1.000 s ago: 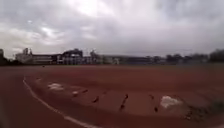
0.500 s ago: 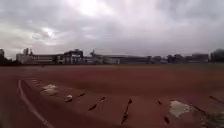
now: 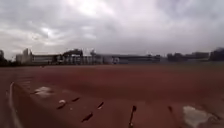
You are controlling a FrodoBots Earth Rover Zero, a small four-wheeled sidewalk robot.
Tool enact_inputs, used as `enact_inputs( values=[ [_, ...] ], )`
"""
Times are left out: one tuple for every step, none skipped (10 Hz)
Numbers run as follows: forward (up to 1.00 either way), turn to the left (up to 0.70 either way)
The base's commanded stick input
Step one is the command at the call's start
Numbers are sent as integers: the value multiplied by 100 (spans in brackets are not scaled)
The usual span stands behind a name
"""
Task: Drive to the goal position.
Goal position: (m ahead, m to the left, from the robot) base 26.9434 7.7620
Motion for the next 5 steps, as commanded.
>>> enact_inputs(
  values=[
    [70, -3],
    [70, -15],
    [70, -35],
    [70, -35],
    [70, -33]
  ],
)
